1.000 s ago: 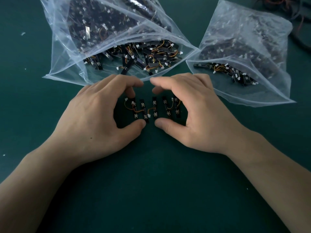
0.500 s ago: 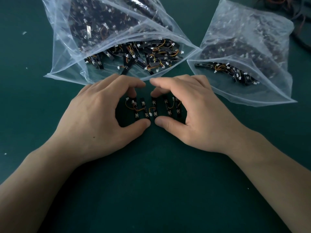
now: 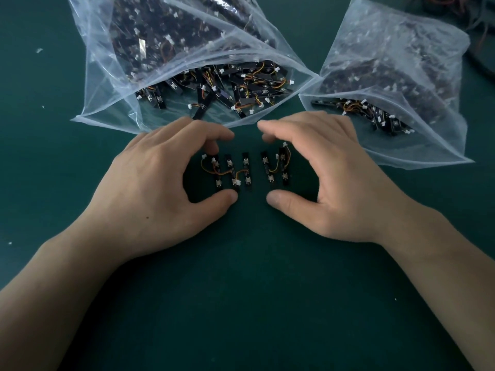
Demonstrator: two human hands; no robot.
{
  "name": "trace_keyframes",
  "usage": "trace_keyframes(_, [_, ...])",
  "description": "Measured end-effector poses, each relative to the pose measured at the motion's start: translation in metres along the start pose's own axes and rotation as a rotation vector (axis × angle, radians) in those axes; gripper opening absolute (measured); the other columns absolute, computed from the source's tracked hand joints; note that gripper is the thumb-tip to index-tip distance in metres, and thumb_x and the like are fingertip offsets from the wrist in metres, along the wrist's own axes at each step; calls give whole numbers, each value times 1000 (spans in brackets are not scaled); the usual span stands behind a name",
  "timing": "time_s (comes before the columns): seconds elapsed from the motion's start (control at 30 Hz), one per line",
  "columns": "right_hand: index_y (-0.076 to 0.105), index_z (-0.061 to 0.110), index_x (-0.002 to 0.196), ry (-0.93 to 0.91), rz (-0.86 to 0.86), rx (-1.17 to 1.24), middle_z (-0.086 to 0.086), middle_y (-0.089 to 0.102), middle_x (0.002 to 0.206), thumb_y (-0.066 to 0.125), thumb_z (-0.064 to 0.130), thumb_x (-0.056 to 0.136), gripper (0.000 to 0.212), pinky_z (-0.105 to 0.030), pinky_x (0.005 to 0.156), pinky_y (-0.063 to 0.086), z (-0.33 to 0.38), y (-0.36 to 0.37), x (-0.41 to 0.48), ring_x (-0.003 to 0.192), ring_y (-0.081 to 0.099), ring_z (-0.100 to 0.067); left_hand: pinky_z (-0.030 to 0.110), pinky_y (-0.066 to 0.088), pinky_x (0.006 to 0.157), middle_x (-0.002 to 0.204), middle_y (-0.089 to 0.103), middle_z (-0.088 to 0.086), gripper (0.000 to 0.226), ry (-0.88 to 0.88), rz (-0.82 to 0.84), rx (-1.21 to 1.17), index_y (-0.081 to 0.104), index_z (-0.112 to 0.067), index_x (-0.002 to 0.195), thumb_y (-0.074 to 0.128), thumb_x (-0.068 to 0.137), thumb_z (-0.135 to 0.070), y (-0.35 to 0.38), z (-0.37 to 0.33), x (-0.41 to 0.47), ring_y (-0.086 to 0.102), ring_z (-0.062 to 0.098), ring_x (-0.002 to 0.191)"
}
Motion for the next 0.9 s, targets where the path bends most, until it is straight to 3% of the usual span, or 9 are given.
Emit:
trace_keyframes(0.27, [45,23,152,58,18,55,16,59,127,71,38,88,71,-35,117,23,-5,3,4,128,50,-6,28,37,83,111,57,-22,63,9,1,11,55,-42,135,63,76,-62,0,0,0,48,-15,95])
trace_keyframes(0.4, [46,23,152,53,13,38,17,60,127,71,43,89,70,-35,116,25,-2,5,6,128,50,-6,18,35,84,111,56,-22,63,9,9,15,55,-43,135,63,76,-62,1,0,1,48,-15,95])
trace_keyframes(0.57, [49,21,149,46,-27,19,13,54,139,70,46,90,68,-34,116,25,0,0,4,135,45,-9,29,38,82,111,57,-22,64,10,6,16,55,-43,136,63,76,-63,1,-1,1,50,-12,94])
trace_keyframes(0.63, [51,20,148,61,-52,-4,11,56,135,66,40,88,65,-32,114,23,0,-3,3,132,47,-11,31,38,82,111,57,-22,63,11,2,11,55,-43,136,62,77,-63,0,-1,1,49,-12,94])
trace_keyframes(0.77, [49,16,148,89,-32,-113,8,56,123,58,28,78,72,-34,111,20,2,-1,3,125,47,-15,17,36,85,110,57,-23,60,14,1,-5,56,-41,136,59,81,-64,-1,-1,0,48,-16,97])
trace_keyframes(0.9, [47,16,149,101,-13,-133,7,54,117,57,27,76,74,-35,111,19,2,0,4,121,46,-16,14,34,87,110,57,-22,59,26,2,-6,56,-39,137,57,83,-64,-1,-2,1,48,-16,97])
Point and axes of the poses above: each hand's wrist, its own x-axis towards the middle knuckle, its own y-axis out of the palm, z = x × y, the point moved 6 cm from there along x, towards the middle knuckle
